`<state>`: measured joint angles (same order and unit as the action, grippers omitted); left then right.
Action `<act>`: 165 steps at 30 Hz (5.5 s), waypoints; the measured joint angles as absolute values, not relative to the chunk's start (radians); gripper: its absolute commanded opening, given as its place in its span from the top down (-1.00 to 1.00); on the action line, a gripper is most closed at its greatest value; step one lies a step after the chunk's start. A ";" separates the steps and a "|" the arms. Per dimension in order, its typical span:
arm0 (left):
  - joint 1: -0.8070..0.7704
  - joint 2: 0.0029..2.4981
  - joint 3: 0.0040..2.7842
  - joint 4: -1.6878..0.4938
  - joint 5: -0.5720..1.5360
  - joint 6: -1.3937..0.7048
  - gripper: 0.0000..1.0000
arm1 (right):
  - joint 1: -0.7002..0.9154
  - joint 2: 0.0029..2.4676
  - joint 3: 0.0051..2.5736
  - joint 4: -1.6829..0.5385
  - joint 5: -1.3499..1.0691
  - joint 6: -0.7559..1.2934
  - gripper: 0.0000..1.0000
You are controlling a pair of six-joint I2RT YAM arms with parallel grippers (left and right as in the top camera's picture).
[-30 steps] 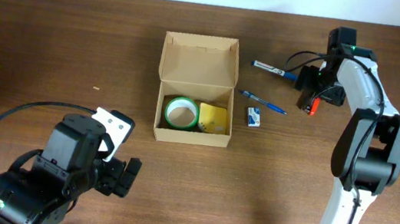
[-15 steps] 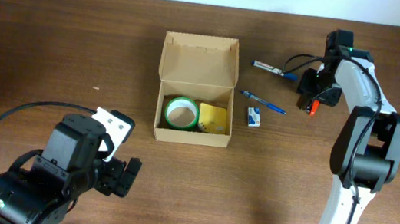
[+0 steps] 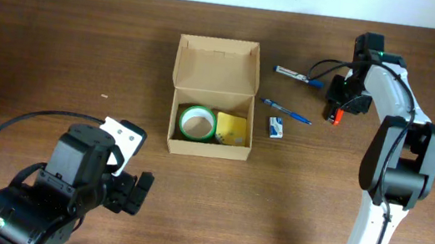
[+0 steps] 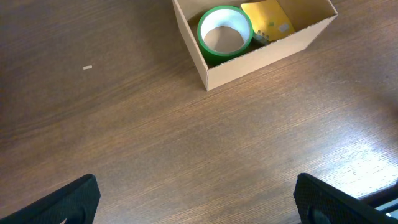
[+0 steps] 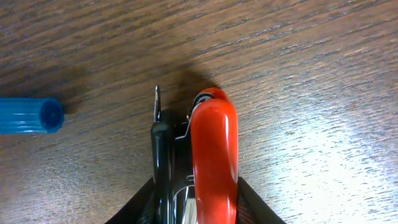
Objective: Pack container
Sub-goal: 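Grasp the red stapler with the right gripper and lift it, then carry the stapler into the box and release it with the right gripper, then withdraw the right gripper and move it toward the staples box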
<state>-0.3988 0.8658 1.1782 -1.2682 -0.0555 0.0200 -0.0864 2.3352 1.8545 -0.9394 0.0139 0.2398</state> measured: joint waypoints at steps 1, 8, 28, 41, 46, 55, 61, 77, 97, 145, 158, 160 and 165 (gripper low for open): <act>-0.399 0.866 1.178 -1.268 -0.056 0.020 -0.99 | -0.086 2.335 1.855 -0.940 0.014 0.240 0.35; -0.399 0.866 1.178 -1.268 -0.056 0.020 -0.99 | -0.086 2.335 1.855 -0.942 0.008 0.240 0.49; -0.399 0.866 1.178 -1.268 -0.056 0.020 -0.99 | -0.088 2.345 2.109 -1.235 -0.077 0.240 0.84; -0.399 0.866 1.178 -1.268 -0.056 0.020 -0.99 | 0.055 2.347 2.557 -1.492 -0.127 0.206 0.92; -0.399 0.866 1.178 -1.268 -0.056 0.020 -0.99 | 0.218 2.347 2.634 -1.509 -0.134 0.138 0.93; -0.399 0.866 1.178 -1.268 -0.056 0.020 -0.99 | 0.453 2.347 2.635 -1.559 -0.138 -0.047 0.92; -0.399 0.866 1.178 -1.268 -0.056 0.020 -0.99 | 0.547 2.347 2.589 -1.586 -0.141 -0.228 0.93; -0.399 0.866 1.178 -1.268 -0.056 0.020 -0.99 | 0.649 2.347 2.236 -1.568 -0.167 -0.622 0.93; -0.399 0.866 1.178 -1.268 -0.056 0.020 -0.99 | 0.649 2.346 2.165 -1.499 -0.168 -0.711 0.72; -0.399 0.866 1.178 -1.268 -0.056 0.020 -0.99 | 0.387 2.346 2.602 -1.579 -0.168 -0.456 -0.06; -0.399 0.866 1.178 -1.268 -0.056 0.020 -0.99 | 0.165 2.346 2.555 -1.618 -0.168 -0.157 -0.06; -0.399 0.866 1.178 -1.268 -0.056 0.020 -0.99 | 0.163 2.346 2.515 -1.601 -0.168 -0.130 -0.07; -0.399 0.866 1.178 -1.268 -0.056 0.020 -0.99 | 0.169 2.346 2.400 -1.549 -0.168 -0.061 -0.06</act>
